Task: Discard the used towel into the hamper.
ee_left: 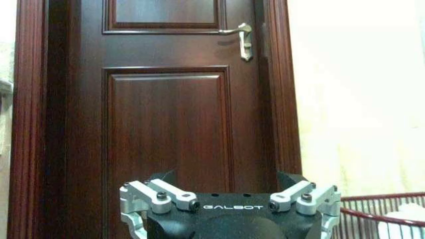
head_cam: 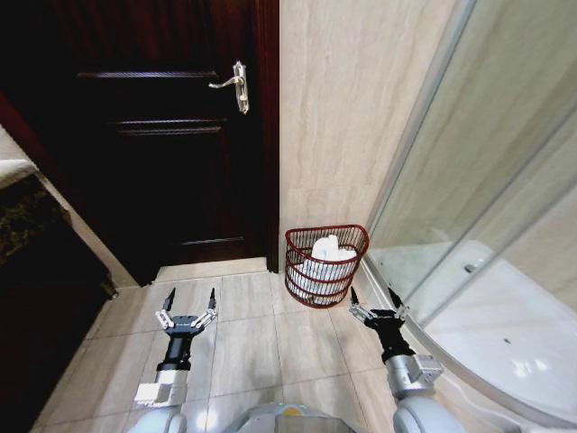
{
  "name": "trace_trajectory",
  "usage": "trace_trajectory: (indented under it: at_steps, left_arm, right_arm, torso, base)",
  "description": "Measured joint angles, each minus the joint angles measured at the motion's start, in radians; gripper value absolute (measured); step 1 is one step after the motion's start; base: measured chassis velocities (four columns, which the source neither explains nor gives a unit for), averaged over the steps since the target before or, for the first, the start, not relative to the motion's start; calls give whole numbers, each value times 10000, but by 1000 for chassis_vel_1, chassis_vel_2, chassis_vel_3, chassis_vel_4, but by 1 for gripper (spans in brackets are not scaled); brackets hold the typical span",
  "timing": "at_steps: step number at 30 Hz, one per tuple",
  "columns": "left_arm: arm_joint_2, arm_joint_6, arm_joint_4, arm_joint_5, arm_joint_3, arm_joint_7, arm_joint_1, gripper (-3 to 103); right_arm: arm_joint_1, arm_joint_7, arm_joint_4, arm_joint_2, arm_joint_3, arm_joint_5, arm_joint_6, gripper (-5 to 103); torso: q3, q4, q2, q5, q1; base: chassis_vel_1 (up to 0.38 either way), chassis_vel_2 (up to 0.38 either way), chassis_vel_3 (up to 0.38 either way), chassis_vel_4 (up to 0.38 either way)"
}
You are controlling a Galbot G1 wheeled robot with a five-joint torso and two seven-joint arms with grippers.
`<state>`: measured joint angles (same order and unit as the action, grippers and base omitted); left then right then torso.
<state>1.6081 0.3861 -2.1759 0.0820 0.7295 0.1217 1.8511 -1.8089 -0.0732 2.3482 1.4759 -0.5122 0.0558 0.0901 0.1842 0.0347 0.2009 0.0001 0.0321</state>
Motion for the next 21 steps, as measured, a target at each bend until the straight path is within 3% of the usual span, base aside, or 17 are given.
trace_trajectory:
  at_steps: [11,21]
  left_arm:
    - [0,-45,122,-196,-45,-1,-145,100]
    - [0,-33,253,-244,-49,-9,-166,100]
  right_arm:
    - [-227,-9,-165,-4,60,-12,-304,100]
    - [-237,-510,-423,-154,465,-144,-813,100]
  torso:
    - [-90,-1,-132,-2,-45]
    - [-175,0,-260,-1,-78]
  base:
    - [25,-138,-140,20]
    - [-111,-87,-87,-105]
